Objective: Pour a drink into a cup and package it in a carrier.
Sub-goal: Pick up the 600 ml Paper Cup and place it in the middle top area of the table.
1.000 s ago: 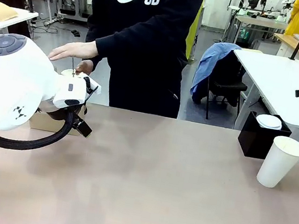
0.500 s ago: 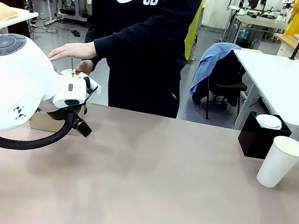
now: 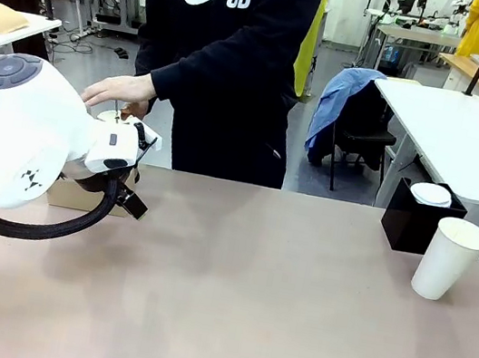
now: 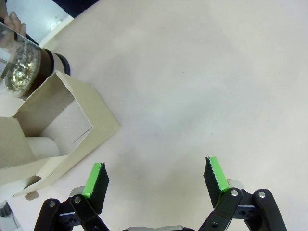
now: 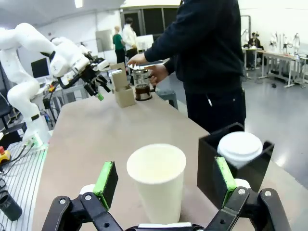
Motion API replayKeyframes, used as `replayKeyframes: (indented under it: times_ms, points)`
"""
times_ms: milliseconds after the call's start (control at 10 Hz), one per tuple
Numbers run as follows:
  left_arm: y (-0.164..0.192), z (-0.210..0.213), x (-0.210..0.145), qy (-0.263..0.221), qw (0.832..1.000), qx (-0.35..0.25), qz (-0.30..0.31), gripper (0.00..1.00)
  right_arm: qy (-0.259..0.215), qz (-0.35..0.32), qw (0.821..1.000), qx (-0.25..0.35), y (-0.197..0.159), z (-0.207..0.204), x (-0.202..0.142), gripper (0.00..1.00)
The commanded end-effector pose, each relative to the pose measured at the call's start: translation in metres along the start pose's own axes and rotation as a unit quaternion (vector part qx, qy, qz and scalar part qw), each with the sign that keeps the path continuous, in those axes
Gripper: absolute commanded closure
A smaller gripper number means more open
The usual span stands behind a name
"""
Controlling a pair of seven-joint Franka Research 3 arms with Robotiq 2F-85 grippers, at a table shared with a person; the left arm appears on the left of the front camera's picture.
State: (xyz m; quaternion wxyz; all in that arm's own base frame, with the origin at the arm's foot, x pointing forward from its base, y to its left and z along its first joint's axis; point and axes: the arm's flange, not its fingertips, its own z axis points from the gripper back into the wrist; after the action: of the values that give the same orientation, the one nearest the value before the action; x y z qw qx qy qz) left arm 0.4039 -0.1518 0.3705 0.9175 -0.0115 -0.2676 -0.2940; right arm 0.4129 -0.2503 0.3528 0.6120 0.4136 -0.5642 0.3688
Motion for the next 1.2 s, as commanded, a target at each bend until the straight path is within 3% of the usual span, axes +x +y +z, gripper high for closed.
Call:
replayKeyframes:
  times_ms: [0,400,1100]
  points:
    - [0.0,0.0,0.0,0.0,1.0,0.0,0.0,0.0,-0.014,0.006,1.0,0.003,-0.007,0.001,-0.035,0.0]
    - [0.0,0.0,0.0,0.0,1.0,0.0,0.0,0.0,-0.024,-0.009,1.0,0.017,0.003,-0.016,-0.099,0.0]
    - [0.0,0.0,0.0,0.0,1.0,0.0,0.0,0.0,-0.034,-0.024,0.999,0.007,0.006,-0.071,-0.116,0.0]
